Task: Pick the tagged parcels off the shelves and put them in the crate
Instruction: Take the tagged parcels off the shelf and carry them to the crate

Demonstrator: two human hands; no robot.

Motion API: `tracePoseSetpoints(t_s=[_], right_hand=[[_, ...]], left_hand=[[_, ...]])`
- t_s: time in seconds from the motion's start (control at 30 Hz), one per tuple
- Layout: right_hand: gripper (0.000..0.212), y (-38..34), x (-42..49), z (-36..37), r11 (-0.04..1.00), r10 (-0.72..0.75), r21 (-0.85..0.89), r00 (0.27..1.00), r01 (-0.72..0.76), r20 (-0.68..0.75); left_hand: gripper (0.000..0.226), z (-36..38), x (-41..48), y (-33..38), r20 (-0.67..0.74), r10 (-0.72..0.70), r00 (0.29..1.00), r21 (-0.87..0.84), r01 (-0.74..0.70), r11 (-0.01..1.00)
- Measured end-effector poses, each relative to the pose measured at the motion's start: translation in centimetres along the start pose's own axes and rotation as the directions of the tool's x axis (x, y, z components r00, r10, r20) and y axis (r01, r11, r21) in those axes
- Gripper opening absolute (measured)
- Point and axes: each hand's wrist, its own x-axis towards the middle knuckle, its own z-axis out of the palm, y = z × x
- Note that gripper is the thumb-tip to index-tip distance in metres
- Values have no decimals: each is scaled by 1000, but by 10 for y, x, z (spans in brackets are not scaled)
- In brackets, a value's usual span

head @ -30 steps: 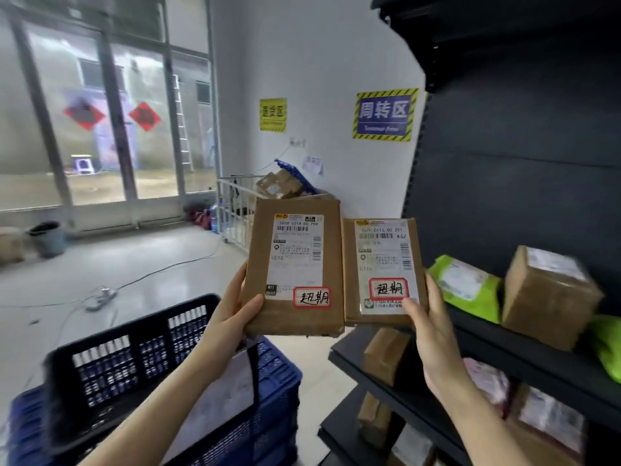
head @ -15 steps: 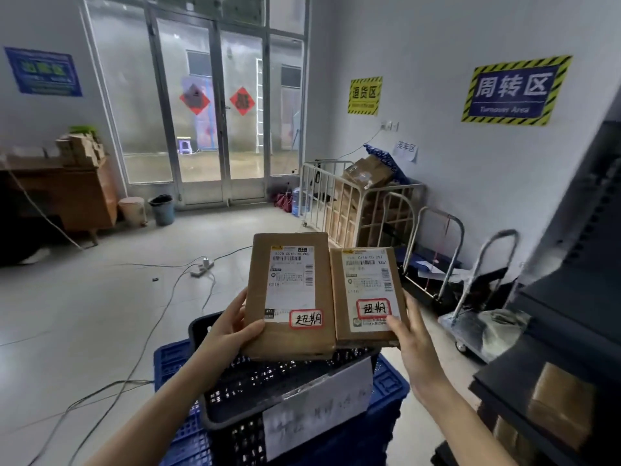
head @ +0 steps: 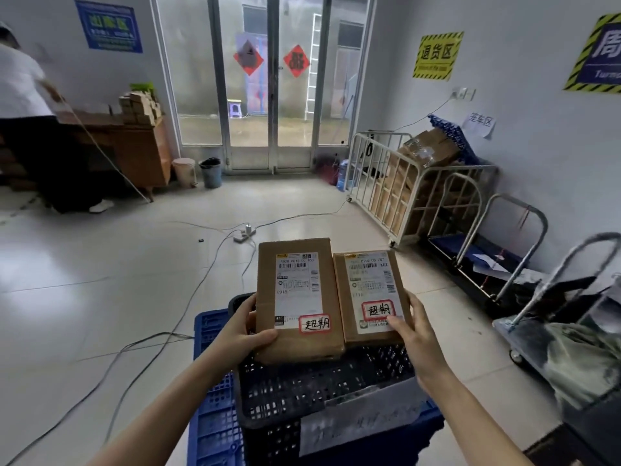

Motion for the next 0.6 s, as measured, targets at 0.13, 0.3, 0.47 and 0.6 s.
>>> tracePoseSetpoints(t_s=[0.13, 0.3, 0.47, 0.6], right_hand=[[42, 27, 47, -4, 998, 62, -12, 997, -62, 37], [52, 74, 101, -8, 982, 187, -67, 973, -179, 138], [53, 139, 151, 0, 932, 358, -144, 903, -331, 238], [61, 193, 172, 11, 882, 469, -210, 831, -422, 300]], left_hand=[[82, 4, 34, -23, 8, -90, 996, 45, 89, 995], [93, 17, 81, -66, -19, -254, 967, 33, 255, 966], [95, 25, 117, -123, -45, -431, 901, 16, 432, 902], [92, 26, 136, -169, -90, -545, 833, 4, 548, 837]])
